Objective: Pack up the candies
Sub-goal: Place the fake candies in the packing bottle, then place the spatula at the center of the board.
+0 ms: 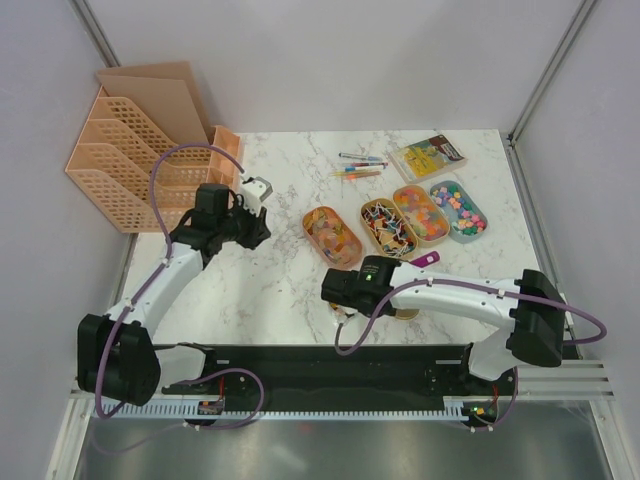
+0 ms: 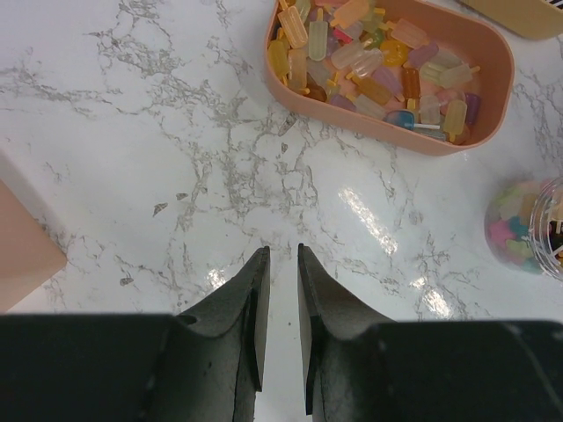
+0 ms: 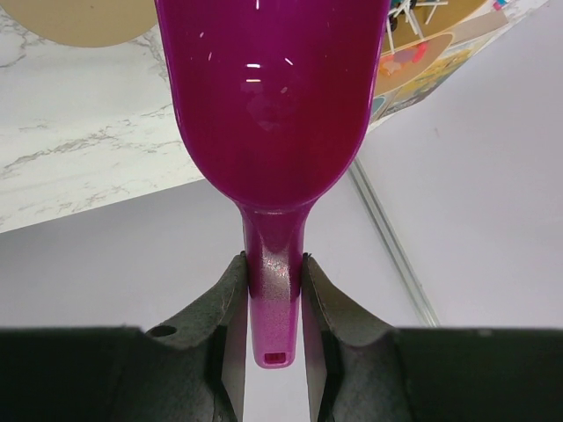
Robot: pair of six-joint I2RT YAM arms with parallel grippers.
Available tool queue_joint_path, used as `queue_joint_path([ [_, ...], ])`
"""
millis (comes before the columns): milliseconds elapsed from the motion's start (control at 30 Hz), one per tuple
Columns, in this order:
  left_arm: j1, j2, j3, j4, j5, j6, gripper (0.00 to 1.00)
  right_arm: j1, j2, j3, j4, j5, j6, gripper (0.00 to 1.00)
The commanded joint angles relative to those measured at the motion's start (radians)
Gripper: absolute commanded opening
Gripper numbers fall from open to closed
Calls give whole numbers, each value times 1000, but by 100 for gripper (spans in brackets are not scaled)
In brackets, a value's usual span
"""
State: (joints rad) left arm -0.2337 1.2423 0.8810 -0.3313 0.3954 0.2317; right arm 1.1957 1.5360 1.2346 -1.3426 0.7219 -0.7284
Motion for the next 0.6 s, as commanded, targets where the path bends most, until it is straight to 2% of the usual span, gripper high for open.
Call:
queue_joint_path([
  [0,8,-35,-8,29,17,-20,26,5,-30,-38,-115,62,29,0],
  [167,10,-33,3,17,13,-12,26,-83,-128,-102,-89,-16,81,0],
  [267,10,-35,7,12,-22,-8,25,-200,-210,-129,-20,-85,84,0],
  [400,8,-18,18,-2,-75,-6,20,-485,-299,-158,83,-215,83,0],
  [433,8,-9,25,-11,-88,-32,18,-542,-312,-176,109,-242,75,0],
  [467,8,14,30,-20,-110,-46,11,-598,-321,-188,161,-269,69,0],
  [500,10,26,36,-28,-119,-58,6,-714,-326,-199,186,-304,63,0],
  [567,11,51,58,-47,-127,-91,2,-841,-317,-219,256,-366,63,0],
])
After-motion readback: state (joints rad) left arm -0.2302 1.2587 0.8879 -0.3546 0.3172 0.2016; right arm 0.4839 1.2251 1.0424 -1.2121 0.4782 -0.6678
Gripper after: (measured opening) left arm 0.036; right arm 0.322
